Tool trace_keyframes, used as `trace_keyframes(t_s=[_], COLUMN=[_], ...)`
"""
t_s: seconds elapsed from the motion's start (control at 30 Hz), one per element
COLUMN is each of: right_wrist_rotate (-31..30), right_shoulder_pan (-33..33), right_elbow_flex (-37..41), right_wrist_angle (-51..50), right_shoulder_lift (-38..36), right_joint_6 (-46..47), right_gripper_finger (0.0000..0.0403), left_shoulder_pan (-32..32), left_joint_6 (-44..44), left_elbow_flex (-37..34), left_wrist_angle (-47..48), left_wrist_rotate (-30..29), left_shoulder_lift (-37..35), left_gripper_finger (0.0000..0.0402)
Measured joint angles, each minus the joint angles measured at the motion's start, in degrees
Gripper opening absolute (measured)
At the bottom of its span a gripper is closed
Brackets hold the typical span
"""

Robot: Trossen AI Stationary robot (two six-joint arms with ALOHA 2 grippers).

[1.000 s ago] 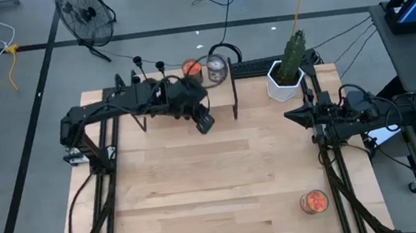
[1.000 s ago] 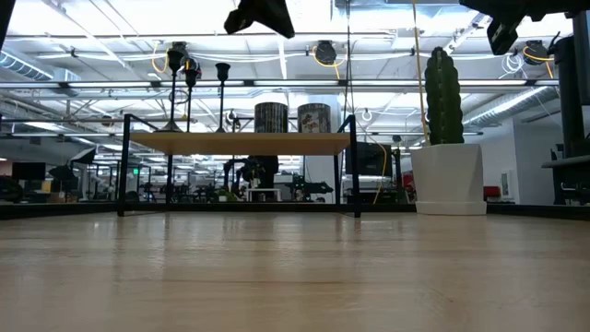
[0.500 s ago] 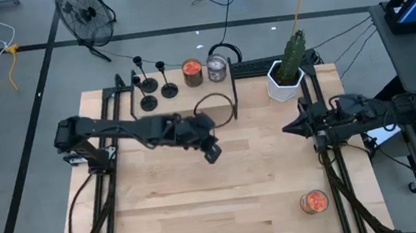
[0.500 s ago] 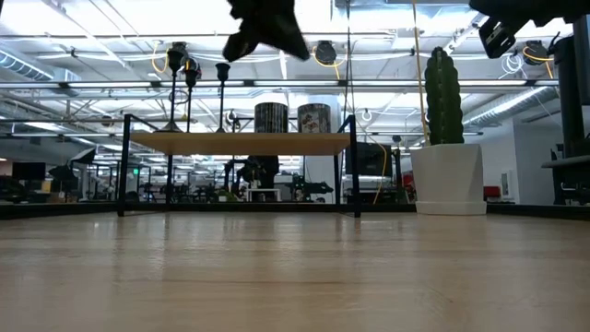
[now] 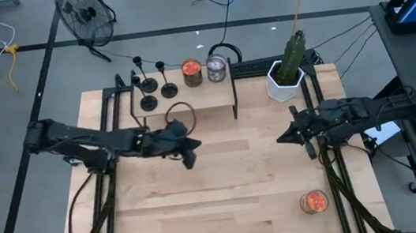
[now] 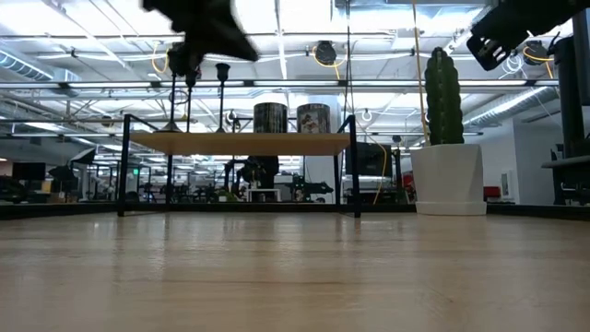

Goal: Pick & Place candle stick holders
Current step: Put the orange scented candle on the shelf

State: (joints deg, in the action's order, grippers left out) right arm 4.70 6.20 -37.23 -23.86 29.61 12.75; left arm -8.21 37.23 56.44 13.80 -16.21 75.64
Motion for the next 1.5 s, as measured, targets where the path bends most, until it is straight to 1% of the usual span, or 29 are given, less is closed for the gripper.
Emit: trace_keyframes(t_s=[0.07, 0.13, 0.2, 0.37, 0.5, 0.67, 0.73, 0.93, 1.03, 1.23, 1.3, 1.5], right_wrist_rotate=[-0.02, -0.04, -0.10, -0.10, -0.11, 0.08, 1.35, 6.04, 6.86, 12.20, 13.45, 13.49], right_shoulder_pan=[0.61, 1.29, 2.18, 4.65, 7.32, 10.86, 12.11, 15.78, 17.63, 21.61, 23.12, 27.27], right_elbow_flex=[-2.57, -5.41, -8.22, -15.47, -20.57, -25.21, -26.22, -26.54, -26.54, -26.54, -26.54, -26.54], right_wrist_angle=[-3.52, -7.65, -11.88, -23.99, -32.81, -42.68, -45.59, -47.83, -49.09, -49.33, -49.26, -48.14], right_shoulder_lift=[2.79, 5.23, 8.34, 15.73, 21.05, 26.48, 28.08, 30.66, 31.55, 33.05, 33.46, 33.76], right_joint_6=[0.00, 0.00, 0.23, 2.00, 4.53, 11.09, 14.64, 26.50, 32.41, 42.54, 45.24, 55.41], right_gripper_finger=[0.0004, 0.0004, 0.0004, 0.0004, 0.0004, 0.0004, 0.0004, 0.0004, 0.0004, 0.0007, 0.0015, 0.0049], left_shoulder_pan=[-0.98, -2.03, -3.21, -6.43, -8.62, -10.49, -11.13, -12.67, -13.45, -14.20, -14.42, -14.42], left_joint_6=[0.01, 0.06, 0.49, 0.29, -0.60, -0.71, -0.70, -1.36, -2.10, -2.03, -2.32, -2.16], left_elbow_flex=[-3.75, -6.66, -9.93, -15.80, -19.87, -24.73, -26.61, -30.32, -31.63, -32.56, -32.56, -32.56], left_wrist_angle=[0.40, -1.35, -0.30, -0.54, -0.35, -0.47, -0.23, 0.21, 1.49, 7.20, 8.64, 15.19], left_wrist_rotate=[-0.59, -1.27, -2.90, -6.37, -8.28, -9.79, -9.89, -10.23, -10.90, -11.45, -11.57, -14.57], left_shoulder_lift=[-3.57, -6.85, -10.50, -19.26, -25.43, -32.22, -34.76, -41.71, -44.98, -50.51, -51.80, -53.59], left_gripper_finger=[0.0012, 0.0005, 0.0004, 0.0020, 0.0022, 0.0005, 0.0004, 0.0026, 0.0027, 0.0028, 0.0028, 0.0028])
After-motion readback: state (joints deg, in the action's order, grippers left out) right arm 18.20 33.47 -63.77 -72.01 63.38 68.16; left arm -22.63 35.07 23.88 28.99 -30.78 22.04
